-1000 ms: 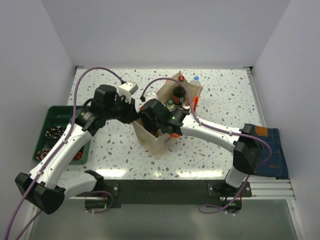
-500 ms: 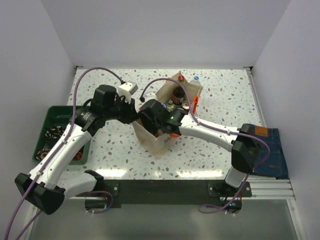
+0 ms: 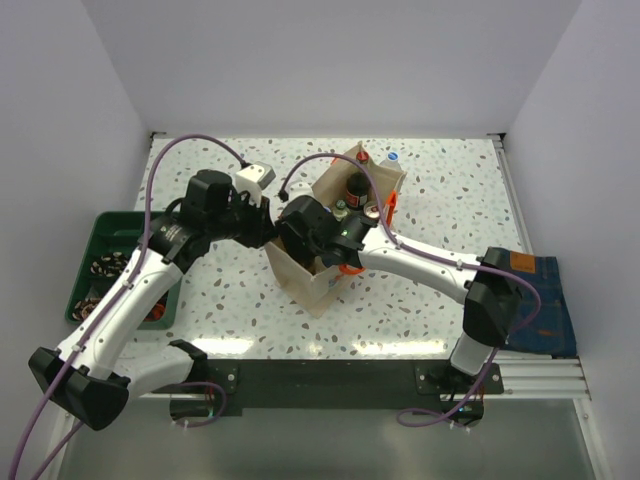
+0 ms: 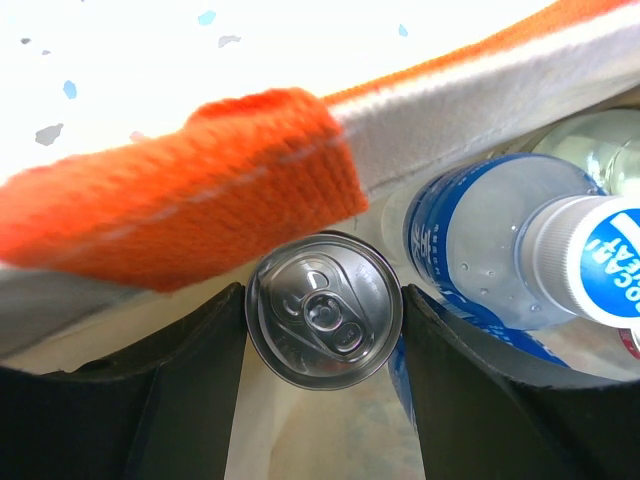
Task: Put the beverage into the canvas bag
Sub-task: Place the drink in the canvas bag.
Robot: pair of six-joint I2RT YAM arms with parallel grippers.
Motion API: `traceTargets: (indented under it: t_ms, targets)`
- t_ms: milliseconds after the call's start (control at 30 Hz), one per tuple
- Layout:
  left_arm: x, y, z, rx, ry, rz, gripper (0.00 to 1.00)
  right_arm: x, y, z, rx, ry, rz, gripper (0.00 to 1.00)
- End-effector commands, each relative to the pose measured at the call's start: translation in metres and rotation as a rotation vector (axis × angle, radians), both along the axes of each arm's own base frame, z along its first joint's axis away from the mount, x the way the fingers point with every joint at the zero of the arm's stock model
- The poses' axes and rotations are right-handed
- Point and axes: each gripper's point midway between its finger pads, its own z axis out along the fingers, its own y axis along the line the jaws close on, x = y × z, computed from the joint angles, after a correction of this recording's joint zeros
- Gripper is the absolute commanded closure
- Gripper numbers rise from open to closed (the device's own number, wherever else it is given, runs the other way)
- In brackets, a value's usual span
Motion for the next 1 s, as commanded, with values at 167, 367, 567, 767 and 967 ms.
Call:
traceTargets:
  t_ms: [167,367,567,767,967]
  targets:
    - [0.004,-0.013,0.034,-0.076,-0.096,-0.046,0.74,-0.002,0.027,0.076,0.201,-0.089,0.043,0.38]
    - [0.003,-0.012,0.033,-0.076,-0.096,-0.044,0.72,-0.003,0.028,0.077,0.202,-0.084,0.046,0.35]
    - [0.001,-0.011,0.033,-0.076,-0.098,-0.044,0.69,-0.003,0.028,0.085,0.215,-0.094,0.049,0.33]
    - [0.002,-0.011,0.033,-0.075,-0.1,-0.042,0.67,-0.003,0.025,0.099,0.237,-0.114,0.04,0.32]
    - [0.002,-0.011,0.034,-0.076,-0.103,-0.044,0.66,-0.004,0.024,0.101,0.239,-0.111,0.037,0.31]
